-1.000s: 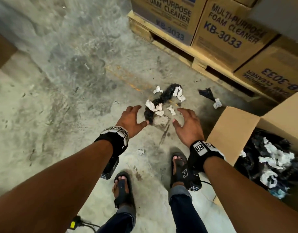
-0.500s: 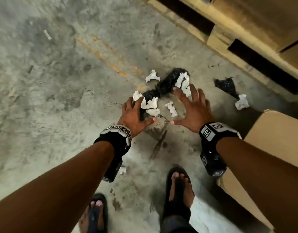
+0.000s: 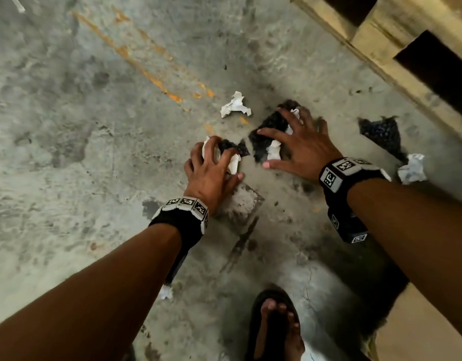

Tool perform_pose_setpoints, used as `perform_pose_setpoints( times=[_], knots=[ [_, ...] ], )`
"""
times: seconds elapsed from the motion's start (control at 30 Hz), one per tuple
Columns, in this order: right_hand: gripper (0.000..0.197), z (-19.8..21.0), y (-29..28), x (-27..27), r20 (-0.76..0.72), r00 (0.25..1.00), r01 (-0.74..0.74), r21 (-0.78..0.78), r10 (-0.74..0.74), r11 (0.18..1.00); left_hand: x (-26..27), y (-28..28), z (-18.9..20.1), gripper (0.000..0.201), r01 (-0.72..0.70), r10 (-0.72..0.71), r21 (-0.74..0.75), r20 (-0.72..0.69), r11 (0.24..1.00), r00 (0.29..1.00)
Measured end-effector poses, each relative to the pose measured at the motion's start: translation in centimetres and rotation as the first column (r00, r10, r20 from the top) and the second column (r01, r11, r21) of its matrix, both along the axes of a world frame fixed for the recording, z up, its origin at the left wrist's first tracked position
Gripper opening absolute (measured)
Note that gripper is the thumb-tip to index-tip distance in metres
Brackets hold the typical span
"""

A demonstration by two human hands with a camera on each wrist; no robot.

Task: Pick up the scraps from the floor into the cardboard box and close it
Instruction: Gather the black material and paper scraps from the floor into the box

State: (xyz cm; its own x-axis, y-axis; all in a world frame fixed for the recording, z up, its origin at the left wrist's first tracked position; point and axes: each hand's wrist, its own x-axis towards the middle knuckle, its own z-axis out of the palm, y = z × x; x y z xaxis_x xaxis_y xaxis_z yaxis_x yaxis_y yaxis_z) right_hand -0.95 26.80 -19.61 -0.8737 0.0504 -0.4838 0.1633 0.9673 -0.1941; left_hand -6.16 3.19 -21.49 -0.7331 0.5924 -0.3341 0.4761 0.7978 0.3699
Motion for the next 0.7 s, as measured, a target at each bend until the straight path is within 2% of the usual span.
perform_pose_setpoints(
  times=[0.1, 0.2, 0.27, 0.33, 0.37, 0.43, 0.5, 0.57, 0.63, 0.7],
  knots=[
    [0.046, -0.5, -0.5, 1.7, -0.197, 0.976, 0.073, -0.102, -0.092, 0.992, -0.5, 0.0, 0.9, 0.043, 0.047, -0.048, 0.04, 0.016, 0.998, 0.999],
    [0.028, -0.2, -1.1, 3.2, -0.206, 0.953, 0.18, -0.204, -0.222, 0.962, -1.7, -0.2, 2.1, 0.041, 0.036, -0.044, 0.077, 0.118, 0.996, 0.992],
    [0.034, 0.0, -1.5, 4.0, -0.187, 0.918, 0.292, -0.274, -0.348, 0.916, -2.6, -0.2, 3.0, 0.034, 0.013, -0.021, 0.07, 0.109, 0.997, 0.994],
    [0.042, 0.4, -1.6, 4.6, -0.16, 0.85, 0.432, -0.333, -0.502, 0.838, -3.6, 0.6, 4.1, 0.03, 0.003, -0.005, 0.038, 0.056, 0.999, 0.998],
    [0.04, 0.7, -1.5, 4.7, -0.156, 0.804, 0.499, -0.345, -0.573, 0.795, -4.4, 1.3, 4.5, 0.031, 0.002, -0.002, 0.024, 0.021, 1.0, 1.0],
    [0.021, 0.9, -1.6, 4.9, -0.149, 0.721, 0.59, -0.38, -0.676, 0.713, -5.8, 2.9, 5.2, 0.035, -0.001, 0.001, 0.005, -0.045, 1.0, 0.999],
    [0.015, 1.0, -1.6, 5.1, -0.189, 0.649, 0.623, -0.424, -0.737, 0.658, -7.4, 4.5, 5.2, 0.041, 0.022, -0.023, -0.022, -0.081, 1.0, 0.996],
    [0.018, 1.0, -1.3, 5.4, -0.251, 0.613, 0.632, -0.413, -0.749, 0.655, -9.1, 6.0, 4.8, 0.059, 0.021, -0.025, -0.043, -0.084, 0.999, 0.996],
    [0.021, 1.1, -0.8, 5.7, -0.237, 0.586, 0.661, -0.413, -0.775, 0.627, -10.3, 7.2, 4.2, 0.071, 0.009, -0.012, -0.05, -0.056, 0.999, 0.998],
    [0.021, 1.2, -0.2, 6.3, -0.177, 0.54, 0.705, -0.439, -0.823, 0.557, -10.7, 8.1, 3.3, 0.074, 0.018, -0.016, -0.109, 0.015, 0.994, 1.0]
  ],
)
